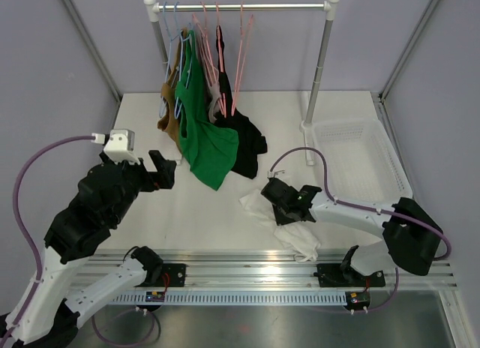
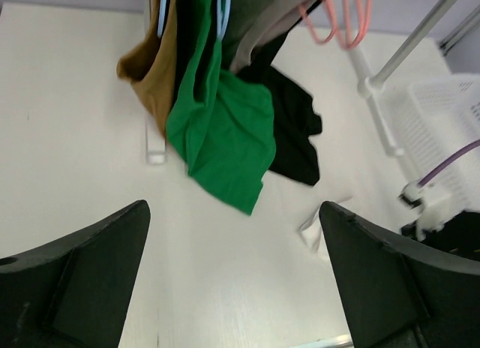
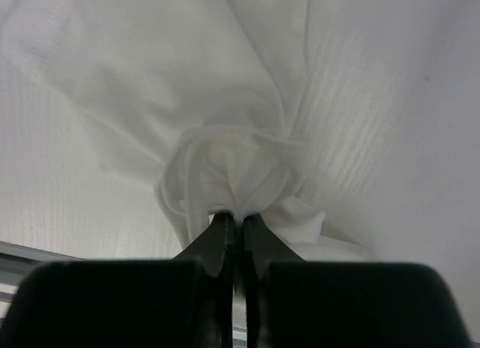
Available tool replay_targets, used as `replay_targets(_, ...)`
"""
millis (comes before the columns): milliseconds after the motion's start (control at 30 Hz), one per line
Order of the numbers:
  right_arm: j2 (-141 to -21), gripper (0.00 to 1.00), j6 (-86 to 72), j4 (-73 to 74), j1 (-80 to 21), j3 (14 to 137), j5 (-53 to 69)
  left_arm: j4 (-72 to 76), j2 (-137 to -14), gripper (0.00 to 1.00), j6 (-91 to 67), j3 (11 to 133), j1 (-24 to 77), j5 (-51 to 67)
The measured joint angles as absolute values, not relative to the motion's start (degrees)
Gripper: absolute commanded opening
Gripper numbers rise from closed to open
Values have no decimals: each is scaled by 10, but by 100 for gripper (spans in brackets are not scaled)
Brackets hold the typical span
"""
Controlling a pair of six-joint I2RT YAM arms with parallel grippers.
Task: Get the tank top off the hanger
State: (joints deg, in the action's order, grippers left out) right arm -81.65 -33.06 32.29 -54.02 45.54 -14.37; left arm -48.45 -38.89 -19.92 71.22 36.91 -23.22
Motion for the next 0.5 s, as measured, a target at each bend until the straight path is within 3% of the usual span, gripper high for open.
replay_targets(233, -717, 0, -302, 398, -540, 548, -206, -474, -326, 99, -192, 578, 369, -245)
replay_targets(500, -696, 0, -239, 477, -483, 758, -298, -459, -315, 99, -188, 557, 363, -275)
